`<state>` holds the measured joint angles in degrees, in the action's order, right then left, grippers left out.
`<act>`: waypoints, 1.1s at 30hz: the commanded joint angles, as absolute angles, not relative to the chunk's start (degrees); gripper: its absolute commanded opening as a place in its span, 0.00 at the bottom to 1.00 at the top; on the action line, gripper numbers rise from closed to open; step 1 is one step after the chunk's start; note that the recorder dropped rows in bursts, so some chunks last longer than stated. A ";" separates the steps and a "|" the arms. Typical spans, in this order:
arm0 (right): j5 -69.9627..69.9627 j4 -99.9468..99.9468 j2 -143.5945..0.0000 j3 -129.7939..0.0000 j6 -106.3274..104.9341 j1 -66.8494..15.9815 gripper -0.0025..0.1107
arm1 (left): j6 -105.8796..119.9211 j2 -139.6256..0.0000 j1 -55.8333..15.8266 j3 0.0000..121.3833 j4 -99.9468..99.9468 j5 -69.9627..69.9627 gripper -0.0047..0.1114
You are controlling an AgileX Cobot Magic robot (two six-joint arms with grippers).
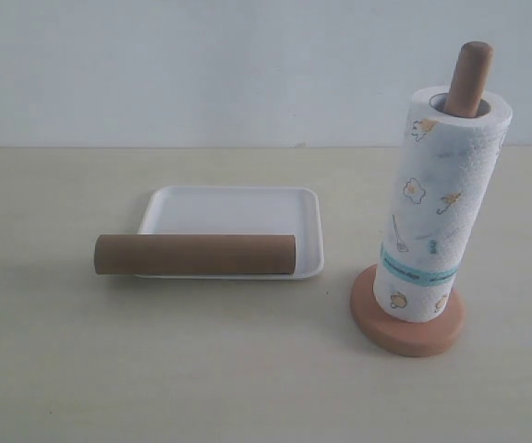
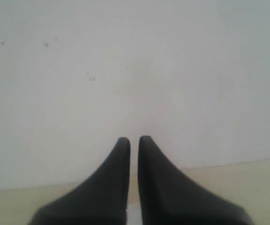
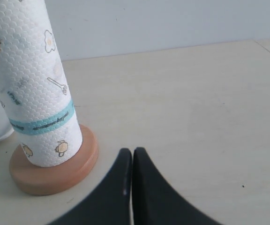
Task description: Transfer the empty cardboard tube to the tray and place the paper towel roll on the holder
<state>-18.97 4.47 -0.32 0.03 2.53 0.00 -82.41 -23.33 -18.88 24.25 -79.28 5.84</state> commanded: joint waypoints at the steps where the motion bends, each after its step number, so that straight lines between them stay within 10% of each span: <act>1: -18.72 4.39 0.00 0.00 2.53 0.00 0.02 | -91.98 -13.47 -10.35 14.06 -80.06 1.81 0.09; 11: -18.70 4.39 0.00 0.00 2.53 0.00 0.02 | -120.41 0.00 -6.37 13.24 -67.39 -0.51 0.09; 21: -18.70 4.39 0.00 0.00 2.53 0.00 0.02 | -13.97 0.00 -6.37 13.01 -10.34 16.71 0.09; 33: -18.70 4.39 0.00 0.00 2.53 0.00 0.02 | -5.35 0.00 -6.37 0.00 0.73 14.56 0.09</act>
<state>-18.97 4.47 -0.22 0.03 2.53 -0.10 -6.31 -0.13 -6.62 0.79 -1.98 14.72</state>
